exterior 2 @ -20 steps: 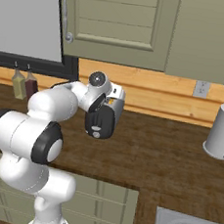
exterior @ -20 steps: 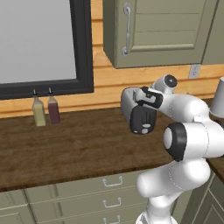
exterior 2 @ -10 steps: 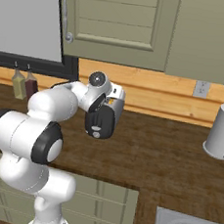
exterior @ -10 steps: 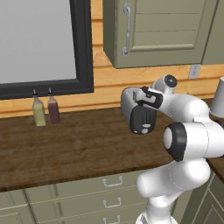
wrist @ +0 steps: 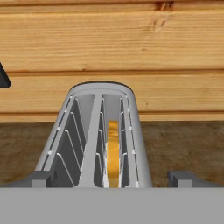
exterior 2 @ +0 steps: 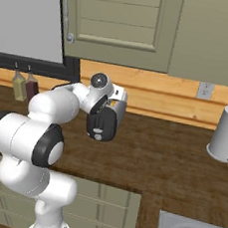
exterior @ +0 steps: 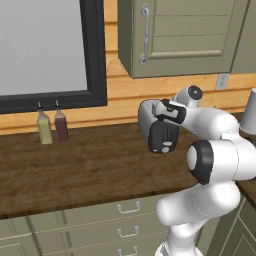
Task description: Start the toaster. Once the lever pops up, take the bread to the plate on the dining counter.
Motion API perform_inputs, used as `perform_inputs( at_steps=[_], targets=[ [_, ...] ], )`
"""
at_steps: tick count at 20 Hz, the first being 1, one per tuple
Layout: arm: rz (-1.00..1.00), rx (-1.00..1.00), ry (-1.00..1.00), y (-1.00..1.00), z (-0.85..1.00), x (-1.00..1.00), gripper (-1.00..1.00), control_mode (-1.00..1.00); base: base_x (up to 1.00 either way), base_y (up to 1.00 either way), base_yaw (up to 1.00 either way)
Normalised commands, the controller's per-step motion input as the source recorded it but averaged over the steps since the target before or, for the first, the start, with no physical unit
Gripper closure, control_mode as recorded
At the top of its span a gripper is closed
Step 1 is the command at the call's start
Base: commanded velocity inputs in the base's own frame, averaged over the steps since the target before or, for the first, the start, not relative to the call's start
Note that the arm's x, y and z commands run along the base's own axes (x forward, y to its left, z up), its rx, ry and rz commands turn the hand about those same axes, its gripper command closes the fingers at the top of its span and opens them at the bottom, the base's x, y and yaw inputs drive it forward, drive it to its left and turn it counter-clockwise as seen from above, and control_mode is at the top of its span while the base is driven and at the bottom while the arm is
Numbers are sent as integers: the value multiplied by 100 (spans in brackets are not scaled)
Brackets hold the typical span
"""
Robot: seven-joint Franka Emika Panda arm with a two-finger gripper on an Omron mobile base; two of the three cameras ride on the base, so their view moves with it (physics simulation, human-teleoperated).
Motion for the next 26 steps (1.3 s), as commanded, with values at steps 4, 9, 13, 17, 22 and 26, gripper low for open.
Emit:
perform_inputs(
  at_steps=[4,9,13,17,22,26],
  targets=[
    [0,0,0,0,0,0,-100,-100,0,0,0],
    [0,0,0,0,0,0,-100,-100,0,0,0],
    [0,0,0,0,0,0,-100,-100,0,0,0],
    [0,0,0,0,0,0,-100,-100,0,0,0],
    [0,0,0,0,0,0,-100,-100,0,0,0],
    [0,0,0,0,0,0,-100,-100,0,0,0]
  ],
)
